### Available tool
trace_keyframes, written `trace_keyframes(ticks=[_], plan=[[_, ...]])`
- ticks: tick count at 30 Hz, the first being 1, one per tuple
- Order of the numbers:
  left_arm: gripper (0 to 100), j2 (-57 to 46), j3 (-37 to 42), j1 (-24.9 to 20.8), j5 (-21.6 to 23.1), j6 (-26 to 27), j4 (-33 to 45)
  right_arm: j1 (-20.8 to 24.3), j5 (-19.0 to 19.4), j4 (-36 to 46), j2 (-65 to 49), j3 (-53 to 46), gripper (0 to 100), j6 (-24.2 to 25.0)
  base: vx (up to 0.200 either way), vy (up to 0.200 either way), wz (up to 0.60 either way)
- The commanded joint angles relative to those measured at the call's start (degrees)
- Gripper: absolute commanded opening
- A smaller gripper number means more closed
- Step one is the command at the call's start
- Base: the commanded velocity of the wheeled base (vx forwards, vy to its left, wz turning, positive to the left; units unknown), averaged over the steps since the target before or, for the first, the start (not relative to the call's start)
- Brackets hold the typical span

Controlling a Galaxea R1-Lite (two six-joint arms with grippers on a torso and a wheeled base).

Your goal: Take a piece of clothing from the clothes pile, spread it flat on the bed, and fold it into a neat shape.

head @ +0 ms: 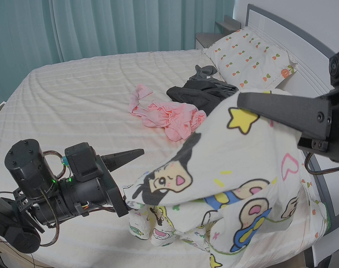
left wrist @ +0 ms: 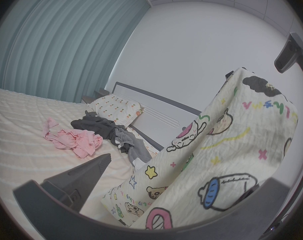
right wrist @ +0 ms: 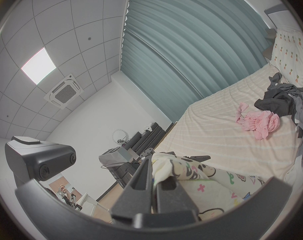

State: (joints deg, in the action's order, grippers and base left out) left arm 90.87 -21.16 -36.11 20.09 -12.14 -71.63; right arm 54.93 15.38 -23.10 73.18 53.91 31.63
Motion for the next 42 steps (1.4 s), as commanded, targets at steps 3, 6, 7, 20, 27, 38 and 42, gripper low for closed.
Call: trace_keyframes(ticks=[3, 6, 7, 20, 27, 38, 42], plan=[[100, -1.22, 1.12, 1.22, 0.04, 0.10, -0.09, 0.00, 0.00, -0.01, 0.03, 0.23, 0, 0.01, 0.000, 0.000, 0.00], [100, -1.22, 0.95, 1.74, 0.04, 0.19, -0.09, 0.09, 0.00, -0.01, 0.03, 0.23, 0, -0.08, 0.000, 0.000, 0.00], [100, -1.13, 0.86, 1.57, 0.21, 0.01, -0.09, 0.09, 0.00, -0.01, 0.03, 0.32, 0, -0.26, 0.000, 0.000, 0.00], [100, 10.38, -1.69, -3.53, 1.88, -1.74, -0.44, 1.14, 0.00, -0.10, 0.47, 0.76, 0, -1.05, 0.000, 0.000, 0.00], [100, 13.19, 0.42, -4.94, 2.50, -1.74, -0.44, 1.23, 0.00, -0.10, 0.65, 1.02, 0, -1.66, 0.000, 0.000, 0.00], [100, 19.35, 0.60, -6.08, 2.50, -0.87, -0.61, 1.41, -0.18, -0.28, 0.21, 1.29, 0, -2.63, 0.000, 0.000, 0.00], [100, 21.90, 0.77, -5.73, 2.41, -1.13, -3.60, 1.41, -0.27, -0.28, -0.06, 1.46, 0, -2.89, 0.000, 0.000, 0.00]])
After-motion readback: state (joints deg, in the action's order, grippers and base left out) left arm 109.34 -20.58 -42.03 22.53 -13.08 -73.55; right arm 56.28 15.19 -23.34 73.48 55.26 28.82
